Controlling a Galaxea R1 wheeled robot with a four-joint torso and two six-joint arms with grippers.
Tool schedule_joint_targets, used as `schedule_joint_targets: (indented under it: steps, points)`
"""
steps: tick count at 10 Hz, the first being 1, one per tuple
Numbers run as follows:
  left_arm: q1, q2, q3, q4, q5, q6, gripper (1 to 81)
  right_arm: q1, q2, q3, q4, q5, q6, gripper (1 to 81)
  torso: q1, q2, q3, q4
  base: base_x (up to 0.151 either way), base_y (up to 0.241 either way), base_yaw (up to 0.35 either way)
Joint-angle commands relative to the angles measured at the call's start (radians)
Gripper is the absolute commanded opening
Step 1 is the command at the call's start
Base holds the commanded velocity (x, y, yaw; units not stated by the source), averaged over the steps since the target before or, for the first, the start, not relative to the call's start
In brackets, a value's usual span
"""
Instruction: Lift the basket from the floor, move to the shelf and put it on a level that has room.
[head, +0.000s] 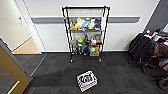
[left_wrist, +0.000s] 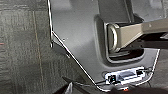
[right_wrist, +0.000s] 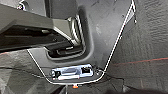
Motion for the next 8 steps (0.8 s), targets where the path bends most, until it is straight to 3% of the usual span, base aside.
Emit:
schedule_joint_targets:
  steps: [1, 8]
  points:
    - [-0.005, -0.023, -0.002, 0.005, 0.073, 0.008, 81.1, -0.005, -0.007, 0.004, 0.0, -0.065, 0.004, 81.1, 0.0, 0.0, 0.0, 0.0, 0.132, 0.0, 0.0]
    - [-0.005, -0.032, -0.002, 0.0, 0.073, 0.008, 81.1, -0.005, -0.009, 0.004, -0.002, -0.065, 0.004, 81.1, 0.0, 0.0, 0.0, 0.0, 0.137, 0.0, 0.0]
